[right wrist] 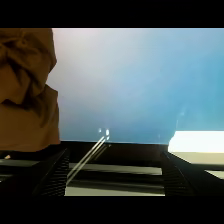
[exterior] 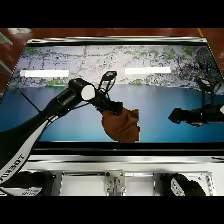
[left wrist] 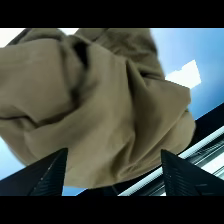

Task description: Fold the shirts.

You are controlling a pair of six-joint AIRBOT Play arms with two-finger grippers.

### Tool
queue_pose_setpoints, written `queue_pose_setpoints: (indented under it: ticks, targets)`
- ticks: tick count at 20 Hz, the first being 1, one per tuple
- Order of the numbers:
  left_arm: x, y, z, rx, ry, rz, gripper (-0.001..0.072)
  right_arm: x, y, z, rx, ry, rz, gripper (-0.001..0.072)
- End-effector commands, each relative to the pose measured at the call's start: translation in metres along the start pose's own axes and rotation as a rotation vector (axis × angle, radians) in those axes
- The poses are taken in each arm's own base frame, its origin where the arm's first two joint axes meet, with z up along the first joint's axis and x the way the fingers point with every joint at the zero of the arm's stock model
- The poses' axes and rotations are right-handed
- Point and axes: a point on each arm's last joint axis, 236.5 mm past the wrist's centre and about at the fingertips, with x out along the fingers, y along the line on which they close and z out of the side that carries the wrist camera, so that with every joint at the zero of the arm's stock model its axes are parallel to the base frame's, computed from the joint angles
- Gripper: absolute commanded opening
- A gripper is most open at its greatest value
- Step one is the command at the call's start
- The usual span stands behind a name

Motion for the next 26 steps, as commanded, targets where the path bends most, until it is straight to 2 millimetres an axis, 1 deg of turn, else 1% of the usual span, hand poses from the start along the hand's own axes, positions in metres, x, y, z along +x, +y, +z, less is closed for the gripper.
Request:
queue_pose_setpoints:
  ticks: [1, 3, 4, 5, 6, 8, 10, 11, 12, 14, 17, 18, 19, 20, 21, 22, 23, 26]
  targets:
    - [-0.022, 0.054, -0.014, -0.034, 0.101, 0.051, 0.0711, 0.031, 0.001, -0.001, 0.031, 0.054, 0.045, 0.0683]
    - [-0.035, 0.095, -0.033, -0.089, 0.193, 0.082, 0.0711, 0.045, 0.001, -0.004, 0.039, 0.106, 0.061, 0.0683]
    - [-0.035, 0.111, -0.046, -0.130, 0.237, 0.085, 0.0710, 0.052, 0.003, -0.006, 0.037, 0.130, 0.081, 0.0683]
    - [-0.030, 0.119, -0.059, -0.184, 0.274, 0.064, 0.0710, 0.060, 0.008, -0.007, 0.037, 0.155, 0.113, 0.0683]
    - [-0.023, 0.120, -0.072, -0.234, 0.303, 0.024, 0.0710, 0.068, 0.013, -0.008, 0.041, 0.175, 0.149, 0.0683]
    - [-0.001, 0.106, -0.091, -0.294, 0.326, -0.086, 0.0711, 0.084, 0.025, -0.009, 0.065, 0.222, 0.227, 0.0683]
    - [0.022, 0.086, -0.100, -0.364, 0.306, -0.184, 0.0710, 0.099, 0.034, -0.011, 0.097, 0.267, 0.287, 0.0683]
    - [0.033, 0.081, -0.103, -0.398, 0.289, -0.206, 0.0710, 0.107, 0.036, -0.012, 0.110, 0.285, 0.306, 0.0683]
    - [0.043, 0.077, -0.104, -0.432, 0.267, -0.219, 0.0710, 0.113, 0.037, -0.013, 0.124, 0.297, 0.318, 0.0683]
    - [0.057, 0.072, -0.104, -0.473, 0.235, -0.233, 0.0710, 0.123, 0.038, -0.012, 0.151, 0.311, 0.336, 0.0683]
    - [0.073, 0.065, -0.091, -0.511, 0.179, -0.249, 0.0700, 0.132, 0.039, -0.008, 0.179, 0.307, 0.347, 0.0683]
    - [0.079, 0.061, -0.087, -0.528, 0.161, -0.258, 0.0640, 0.134, 0.040, -0.007, 0.188, 0.305, 0.355, 0.0683]
    - [0.084, 0.058, -0.084, -0.537, 0.147, -0.260, 0.0451, 0.136, 0.041, -0.006, 0.194, 0.302, 0.360, 0.0682]
    - [0.088, 0.058, -0.082, -0.533, 0.134, -0.254, 0.0299, 0.137, 0.042, -0.005, 0.199, 0.298, 0.363, 0.0683]
    - [0.089, 0.057, -0.082, -0.531, 0.128, -0.252, 0.0209, 0.139, 0.042, -0.004, 0.202, 0.296, 0.363, 0.0683]
    - [0.089, 0.057, -0.082, -0.525, 0.128, -0.252, 0.0135, 0.142, 0.043, -0.003, 0.200, 0.293, 0.361, 0.0683]
    - [0.087, 0.058, -0.083, -0.502, 0.133, -0.257, 0.0039, 0.147, 0.046, -0.003, 0.198, 0.293, 0.360, 0.0683]
    - [0.076, 0.065, -0.085, -0.462, 0.147, -0.266, 0.0040, 0.170, 0.066, -0.001, 0.205, 0.296, 0.389, 0.0683]
